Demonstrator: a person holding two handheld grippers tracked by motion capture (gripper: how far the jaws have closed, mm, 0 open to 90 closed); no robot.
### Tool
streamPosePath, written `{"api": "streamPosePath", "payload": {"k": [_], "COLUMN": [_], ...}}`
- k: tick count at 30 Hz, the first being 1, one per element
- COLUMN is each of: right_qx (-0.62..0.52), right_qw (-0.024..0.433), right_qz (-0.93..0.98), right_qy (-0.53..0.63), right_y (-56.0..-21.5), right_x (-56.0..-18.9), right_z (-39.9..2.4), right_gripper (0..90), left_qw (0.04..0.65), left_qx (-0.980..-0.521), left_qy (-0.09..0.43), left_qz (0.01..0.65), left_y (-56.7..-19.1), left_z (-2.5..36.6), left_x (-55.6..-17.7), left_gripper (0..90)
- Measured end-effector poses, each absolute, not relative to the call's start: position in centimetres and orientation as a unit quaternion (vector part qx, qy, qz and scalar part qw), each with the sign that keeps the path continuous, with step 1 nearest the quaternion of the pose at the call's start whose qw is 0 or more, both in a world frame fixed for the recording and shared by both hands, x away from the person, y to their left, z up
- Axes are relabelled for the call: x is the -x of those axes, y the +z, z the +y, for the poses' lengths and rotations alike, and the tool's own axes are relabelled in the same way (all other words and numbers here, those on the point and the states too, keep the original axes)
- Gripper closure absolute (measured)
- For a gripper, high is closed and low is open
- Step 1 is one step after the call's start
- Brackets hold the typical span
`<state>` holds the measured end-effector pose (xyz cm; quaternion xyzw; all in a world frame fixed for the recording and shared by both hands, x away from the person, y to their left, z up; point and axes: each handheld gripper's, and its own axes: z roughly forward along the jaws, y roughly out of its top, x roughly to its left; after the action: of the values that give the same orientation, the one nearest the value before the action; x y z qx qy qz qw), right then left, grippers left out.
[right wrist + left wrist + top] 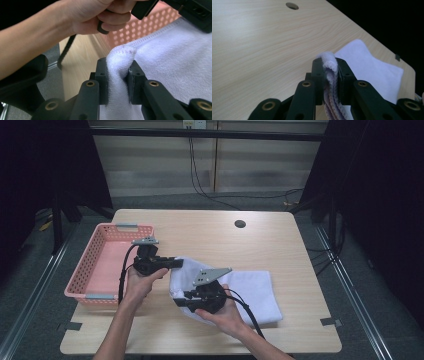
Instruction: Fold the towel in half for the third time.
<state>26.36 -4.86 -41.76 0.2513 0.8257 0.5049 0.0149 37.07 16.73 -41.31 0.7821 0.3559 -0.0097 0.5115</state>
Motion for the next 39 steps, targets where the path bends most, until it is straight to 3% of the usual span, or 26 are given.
{"api": "streamPosePath", "payload": {"k": [10,15,31,39], "right_qx": [-0.245,-0.244,-0.302,-0.386], "right_qw": [0.031,0.048,0.086,0.087], "right_qz": [0.811,0.802,0.78,0.758], "right_qy": [0.531,0.543,0.542,0.518], "right_y": [-38.6,-37.9,-39.2,-43.6], "right_x": [-26.8,-26.8,-25.1,-24.0], "right_z": [-2.8,-3.9,-12.4,-16.6], "right_gripper": [74.9,74.7,73.9,73.7], "left_qw": [0.495,0.499,0.495,0.464], "left_qx": [-0.792,-0.789,-0.811,-0.828], "left_qy": [0.032,0.032,-0.002,-0.031], "left_qz": [0.355,0.357,0.312,0.315], "left_y": [-37.1,-37.4,-38.1,-42.7], "left_z": [17.3,16.3,7.2,1.7], "left_x": [-37.3,-37.7,-38.8,-39.4], "left_gripper": [78.9,78.7,78.3,77.9]}}
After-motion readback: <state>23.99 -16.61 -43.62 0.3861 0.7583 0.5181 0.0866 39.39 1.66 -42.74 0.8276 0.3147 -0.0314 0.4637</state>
